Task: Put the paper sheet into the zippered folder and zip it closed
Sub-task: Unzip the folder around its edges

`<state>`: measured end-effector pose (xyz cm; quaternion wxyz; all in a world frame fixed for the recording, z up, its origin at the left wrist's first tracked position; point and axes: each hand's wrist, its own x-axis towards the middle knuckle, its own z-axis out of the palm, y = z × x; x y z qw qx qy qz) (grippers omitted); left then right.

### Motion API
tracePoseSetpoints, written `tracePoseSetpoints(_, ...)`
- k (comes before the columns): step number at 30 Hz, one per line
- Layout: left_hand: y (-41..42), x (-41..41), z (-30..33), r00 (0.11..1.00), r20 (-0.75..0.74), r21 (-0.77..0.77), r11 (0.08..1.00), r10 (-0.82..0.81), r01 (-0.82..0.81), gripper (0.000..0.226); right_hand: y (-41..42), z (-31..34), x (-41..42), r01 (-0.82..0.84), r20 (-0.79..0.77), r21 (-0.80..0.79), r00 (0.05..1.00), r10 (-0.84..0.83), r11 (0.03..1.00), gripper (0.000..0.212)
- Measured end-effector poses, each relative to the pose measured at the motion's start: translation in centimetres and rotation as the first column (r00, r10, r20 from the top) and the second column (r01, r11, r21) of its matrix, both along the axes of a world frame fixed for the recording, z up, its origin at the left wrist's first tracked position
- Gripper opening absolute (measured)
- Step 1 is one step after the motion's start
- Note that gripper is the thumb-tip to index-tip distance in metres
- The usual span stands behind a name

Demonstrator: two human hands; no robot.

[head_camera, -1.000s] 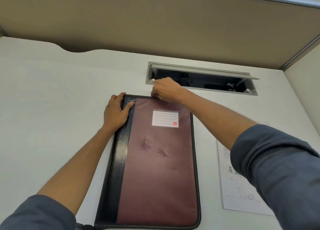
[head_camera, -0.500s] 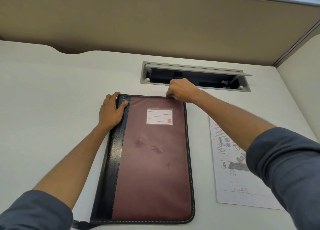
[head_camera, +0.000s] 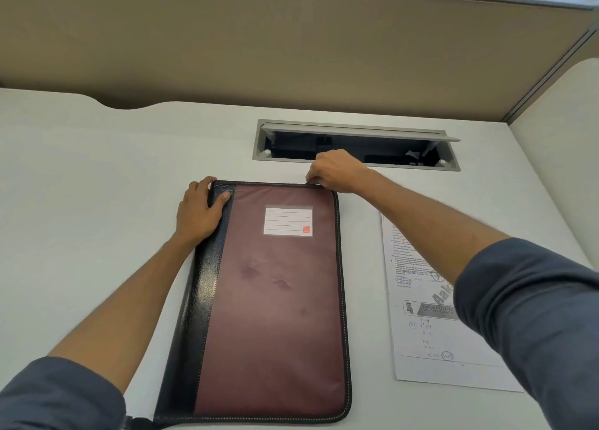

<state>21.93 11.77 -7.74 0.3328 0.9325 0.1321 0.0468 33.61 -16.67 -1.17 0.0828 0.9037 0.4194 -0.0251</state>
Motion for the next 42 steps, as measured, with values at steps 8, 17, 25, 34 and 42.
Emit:
tracePoseSetpoints(8, -4.3, 1.2, 1.1, 0.999, -0.046, 0.305, 0.952, -0.006, 0.02, 0.044, 0.8, 0.1, 1.0, -0.121, 0.044, -0.171, 0.991, 0.13, 0.978, 0.024)
tracePoseSetpoints(17, -10.6, 4.3, 2.1, 0.964, -0.097, 0.321, 0.909, -0.249, 0.267, 0.033, 1.0, 0.1, 1.3, -0.242, 0.067, -0.258, 0.961, 0.268, 0.935, 0.017)
tracePoseSetpoints(25, -11.8, 4.5, 1.4, 0.969, -0.024, 0.151, 0.957, -0.248, 0.248, 0.019, 1.3, 0.3, 1.0, -0.303, 0.085, -0.188, 0.943, 0.323, 0.934, 0.019)
tracePoseSetpoints(34, -11.6, 4.6, 0.9, 0.977, 0.023, 0.158, 0.966, -0.211, 0.205, 0.019, -0.8, 0.6, 0.4, -0.255, 0.088, -0.222, 0.956, 0.28, 0.941, 0.021)
tracePoseSetpoints(42, -11.6, 4.7, 0.5, 0.979, 0.021, 0.14, 0.97, -0.204, 0.199, 0.019, -4.9, -0.5, -1.4, -0.083, 0.048, -0.079, 0.995, 0.087, 0.993, 0.023)
